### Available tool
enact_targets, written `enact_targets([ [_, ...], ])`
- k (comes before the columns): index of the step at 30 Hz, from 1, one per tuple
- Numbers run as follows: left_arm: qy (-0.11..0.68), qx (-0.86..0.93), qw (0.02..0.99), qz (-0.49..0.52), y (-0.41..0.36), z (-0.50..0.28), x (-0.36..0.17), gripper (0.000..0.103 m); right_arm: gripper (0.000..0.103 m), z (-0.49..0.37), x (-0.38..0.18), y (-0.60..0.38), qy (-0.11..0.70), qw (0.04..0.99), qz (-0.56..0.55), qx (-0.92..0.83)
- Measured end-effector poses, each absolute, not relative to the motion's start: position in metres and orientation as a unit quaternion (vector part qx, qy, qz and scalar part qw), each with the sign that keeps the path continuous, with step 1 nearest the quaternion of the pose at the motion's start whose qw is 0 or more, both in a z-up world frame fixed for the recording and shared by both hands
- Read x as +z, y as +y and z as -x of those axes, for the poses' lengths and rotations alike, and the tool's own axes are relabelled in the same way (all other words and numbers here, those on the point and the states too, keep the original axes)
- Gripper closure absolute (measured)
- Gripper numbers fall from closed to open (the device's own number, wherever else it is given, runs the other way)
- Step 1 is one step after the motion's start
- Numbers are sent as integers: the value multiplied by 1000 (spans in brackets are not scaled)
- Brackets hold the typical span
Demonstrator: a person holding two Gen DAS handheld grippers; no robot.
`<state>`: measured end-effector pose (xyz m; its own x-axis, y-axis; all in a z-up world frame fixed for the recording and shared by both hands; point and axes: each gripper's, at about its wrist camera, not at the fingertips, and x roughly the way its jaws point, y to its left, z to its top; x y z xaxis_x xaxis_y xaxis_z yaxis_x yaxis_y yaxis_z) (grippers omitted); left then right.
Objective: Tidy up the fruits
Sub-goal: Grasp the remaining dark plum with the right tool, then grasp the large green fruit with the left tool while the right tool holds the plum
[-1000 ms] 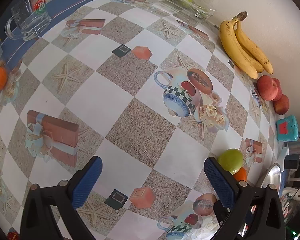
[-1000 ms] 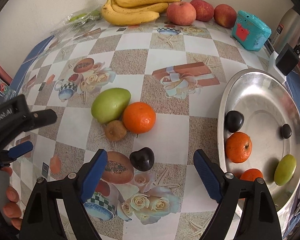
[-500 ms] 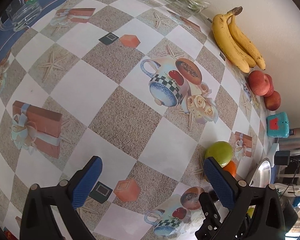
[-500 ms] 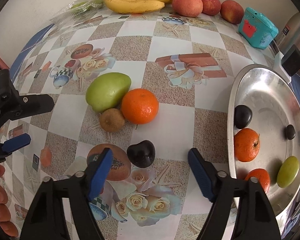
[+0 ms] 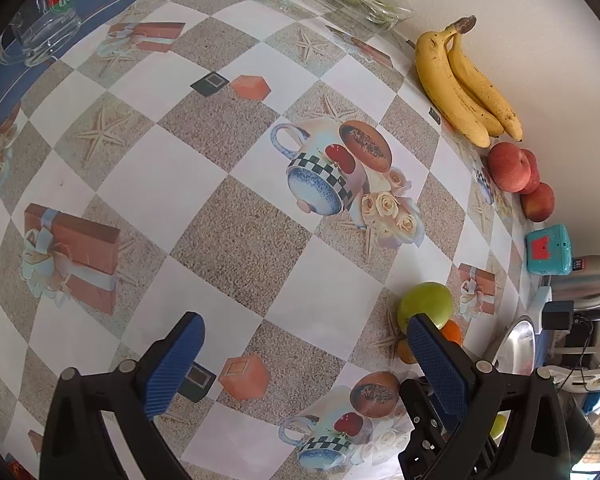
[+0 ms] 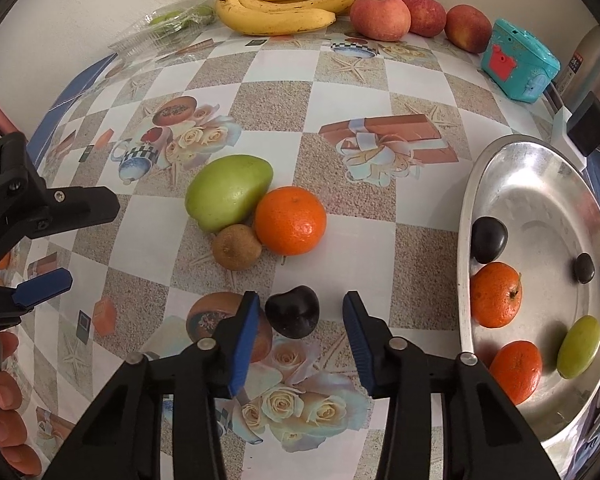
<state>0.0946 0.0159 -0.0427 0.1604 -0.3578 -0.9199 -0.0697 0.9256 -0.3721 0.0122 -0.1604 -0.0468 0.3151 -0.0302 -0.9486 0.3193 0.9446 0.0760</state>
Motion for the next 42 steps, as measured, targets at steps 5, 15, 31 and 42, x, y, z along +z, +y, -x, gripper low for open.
enact_targets([
  [5,641,-98,742,171,16,-95,-42,1,73,-12,-46,-160,573,802,-136,-102],
  [15,641,-106,740,173,12,-93,-42,1,76,-10,-42,-160,569,805,-141,-94],
  [31,605,-164,772,110,-16,-89,-33,1,76,2,-2,-181,517,833,-160,-112],
  [42,583,-231,772,108,-53,-90,-32,13,76,18,7,-212,487,837,-209,-133],
])
